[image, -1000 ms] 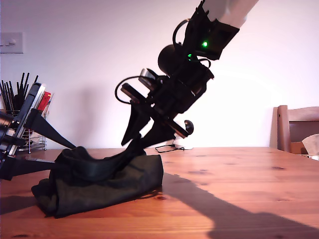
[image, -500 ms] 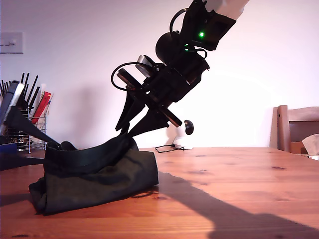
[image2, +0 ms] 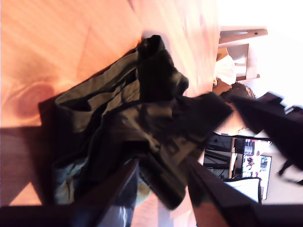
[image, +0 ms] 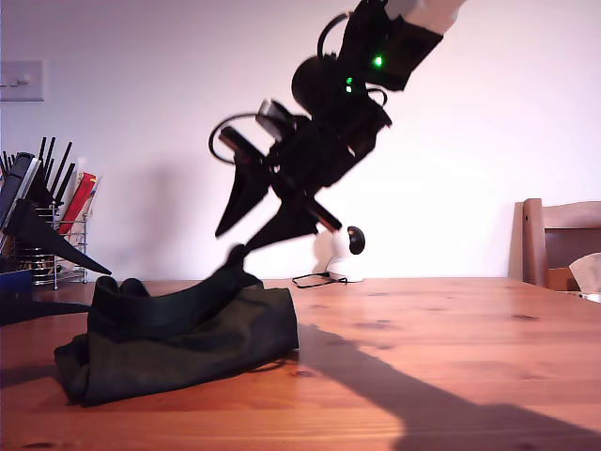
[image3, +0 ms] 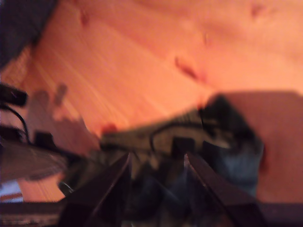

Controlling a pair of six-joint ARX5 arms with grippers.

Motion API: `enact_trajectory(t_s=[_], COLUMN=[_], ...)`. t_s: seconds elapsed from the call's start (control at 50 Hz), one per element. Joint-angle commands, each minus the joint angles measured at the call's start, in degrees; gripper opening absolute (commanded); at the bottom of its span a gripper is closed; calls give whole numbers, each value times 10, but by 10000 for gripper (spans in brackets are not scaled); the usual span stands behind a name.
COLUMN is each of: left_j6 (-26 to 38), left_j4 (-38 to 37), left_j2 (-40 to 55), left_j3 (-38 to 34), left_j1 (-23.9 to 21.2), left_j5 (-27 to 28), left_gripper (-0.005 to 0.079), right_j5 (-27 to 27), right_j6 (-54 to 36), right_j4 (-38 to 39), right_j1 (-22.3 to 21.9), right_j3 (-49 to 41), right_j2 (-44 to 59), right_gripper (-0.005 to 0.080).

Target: Fold the underwear in front of you. After folding it, place it to the left side.

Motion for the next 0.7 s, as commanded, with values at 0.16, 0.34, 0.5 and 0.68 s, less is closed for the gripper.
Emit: enact_trajectory(t_s=[0.16,0.34,0.5,0.68], left_j6=[58,95,118,182], left_j4=[7,4,4,40], left_j2=[5,5,5,-8], left_j3=[0,0,0,8], left_j1=[17,42,63,28], left_j5=[9,9,8,45], left_gripper=[271,271,266,148], right_j5=[-1,-3,-3,-3], right_j6=[-7,-26,-35,-38], right_j4=[-16,-52,-67,-70], right_j1=[-2,-9,-9,-10], right_j3=[13,13,14,14], right_j2=[7,7,7,7], right_gripper=[323,323,323,323])
